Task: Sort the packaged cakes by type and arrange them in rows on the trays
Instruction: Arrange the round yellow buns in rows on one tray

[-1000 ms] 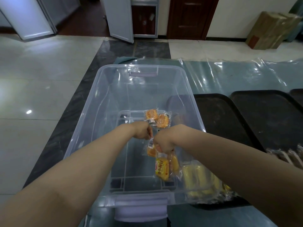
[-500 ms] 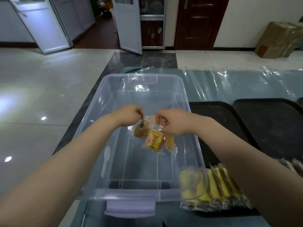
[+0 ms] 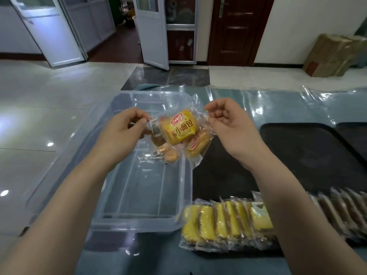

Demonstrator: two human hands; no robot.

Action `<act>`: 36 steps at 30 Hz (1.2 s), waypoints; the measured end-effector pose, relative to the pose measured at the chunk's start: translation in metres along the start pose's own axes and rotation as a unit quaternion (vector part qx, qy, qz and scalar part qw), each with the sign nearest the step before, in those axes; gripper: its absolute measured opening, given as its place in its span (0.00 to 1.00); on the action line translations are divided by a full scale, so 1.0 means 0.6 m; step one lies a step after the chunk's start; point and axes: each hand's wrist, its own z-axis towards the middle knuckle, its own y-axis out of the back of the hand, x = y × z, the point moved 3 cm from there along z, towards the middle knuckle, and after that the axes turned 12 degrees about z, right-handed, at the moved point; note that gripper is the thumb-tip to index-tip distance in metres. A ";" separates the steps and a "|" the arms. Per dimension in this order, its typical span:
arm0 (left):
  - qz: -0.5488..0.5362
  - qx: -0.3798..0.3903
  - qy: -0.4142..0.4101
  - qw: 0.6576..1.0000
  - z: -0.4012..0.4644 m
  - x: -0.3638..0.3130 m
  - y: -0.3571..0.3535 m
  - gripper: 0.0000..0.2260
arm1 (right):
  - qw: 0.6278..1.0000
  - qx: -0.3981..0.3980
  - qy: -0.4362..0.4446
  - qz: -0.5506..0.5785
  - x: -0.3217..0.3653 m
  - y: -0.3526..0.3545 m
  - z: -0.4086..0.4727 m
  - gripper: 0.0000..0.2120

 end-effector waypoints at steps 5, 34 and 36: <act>-0.058 0.000 -0.020 0.998 -0.042 -0.082 -0.051 0.09 | 0.998 -0.042 0.021 0.031 0.023 0.091 -0.040 0.16; -0.192 0.132 0.188 0.954 -0.196 -0.083 -0.433 0.08 | 0.967 -0.177 -0.172 0.069 -0.194 0.392 -0.197 0.14; -0.200 0.147 0.191 0.950 -0.197 -0.087 -0.450 0.08 | 0.966 -0.179 -0.177 0.065 -0.203 0.411 -0.204 0.14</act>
